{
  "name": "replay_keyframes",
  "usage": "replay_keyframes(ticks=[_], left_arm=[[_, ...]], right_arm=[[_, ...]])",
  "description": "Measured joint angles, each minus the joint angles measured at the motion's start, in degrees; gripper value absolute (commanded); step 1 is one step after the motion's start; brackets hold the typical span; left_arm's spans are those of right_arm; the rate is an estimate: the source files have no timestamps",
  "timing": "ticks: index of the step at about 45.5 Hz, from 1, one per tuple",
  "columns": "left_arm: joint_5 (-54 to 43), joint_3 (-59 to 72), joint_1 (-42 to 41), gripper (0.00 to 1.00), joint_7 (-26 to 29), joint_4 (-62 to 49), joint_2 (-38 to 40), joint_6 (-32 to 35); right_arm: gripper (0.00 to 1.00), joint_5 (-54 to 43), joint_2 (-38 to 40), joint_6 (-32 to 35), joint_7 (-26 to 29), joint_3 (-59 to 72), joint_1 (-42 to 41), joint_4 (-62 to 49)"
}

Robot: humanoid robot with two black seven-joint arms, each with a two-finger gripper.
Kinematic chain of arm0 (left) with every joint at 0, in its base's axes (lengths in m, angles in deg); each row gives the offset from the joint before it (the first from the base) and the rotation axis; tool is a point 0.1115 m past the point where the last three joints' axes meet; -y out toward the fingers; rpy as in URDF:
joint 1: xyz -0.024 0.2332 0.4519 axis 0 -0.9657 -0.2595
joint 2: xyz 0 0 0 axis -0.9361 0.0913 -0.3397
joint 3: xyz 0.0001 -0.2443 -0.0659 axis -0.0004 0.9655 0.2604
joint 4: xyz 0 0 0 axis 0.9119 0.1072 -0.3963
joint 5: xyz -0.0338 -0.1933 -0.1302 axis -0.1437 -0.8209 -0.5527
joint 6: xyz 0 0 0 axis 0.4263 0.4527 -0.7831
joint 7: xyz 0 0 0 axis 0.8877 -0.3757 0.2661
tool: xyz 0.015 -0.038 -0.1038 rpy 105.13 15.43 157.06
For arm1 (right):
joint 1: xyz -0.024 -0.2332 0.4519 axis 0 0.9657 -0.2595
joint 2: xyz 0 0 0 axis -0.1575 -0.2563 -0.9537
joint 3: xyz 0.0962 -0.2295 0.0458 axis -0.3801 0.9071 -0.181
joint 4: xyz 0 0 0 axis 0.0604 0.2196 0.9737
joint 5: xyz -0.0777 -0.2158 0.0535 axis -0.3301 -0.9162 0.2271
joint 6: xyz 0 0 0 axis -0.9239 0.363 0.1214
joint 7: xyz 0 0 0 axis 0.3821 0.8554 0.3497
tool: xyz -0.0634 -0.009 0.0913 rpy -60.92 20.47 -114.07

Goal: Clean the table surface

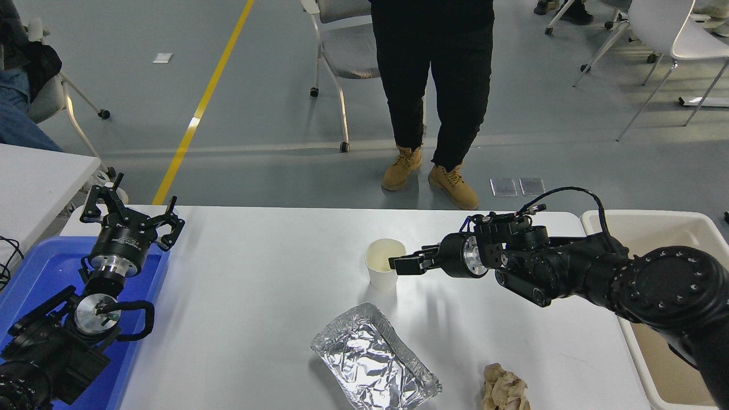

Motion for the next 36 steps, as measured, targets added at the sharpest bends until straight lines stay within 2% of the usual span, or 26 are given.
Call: replay_keyframes(ticks=[9,11,17,18,22,30,36], left_arm=[[0.00,0.00,0.00,1.00,0.00,0.00,0.00,0.00],[0.00,0.00,0.00,1.00,0.00,0.00,0.00,0.00],[0.00,0.00,0.00,1.00,0.00,0.00,0.00,0.00],[0.00,0.00,0.00,1.00,0.00,0.00,0.00,0.00],[0.00,0.00,0.00,1.00,0.00,0.00,0.00,0.02],[0.00,0.00,0.00,1.00,0.00,-0.02,0.00,0.03],[0.00,0.00,0.00,1.00,0.00,-0.03,0.00,0.03]], right_arm=[[0.81,-0.26,0.00,-0.16,-0.03,0.64,0.90,-0.07],[0.76,-0.28,0.00,-0.17,-0.03,0.74,1.14,-0.08],[0.49,-0.41,0.00,-0.29,-0.11,0.96,1.53,-0.09],[0.36,-0.49,0.00,-0.33,-0.18,1.02,1.57,-0.10],[0.00,-1.45,0.00,-0.64,-1.40,1.41,1.67,-0.11],[0.00,-3.69,0.00,-1.00,-6.47,2.25,1.67,-1.25],[0.00,-4.20,0.00,-1.13,-8.28,2.62,1.59,-2.11]])
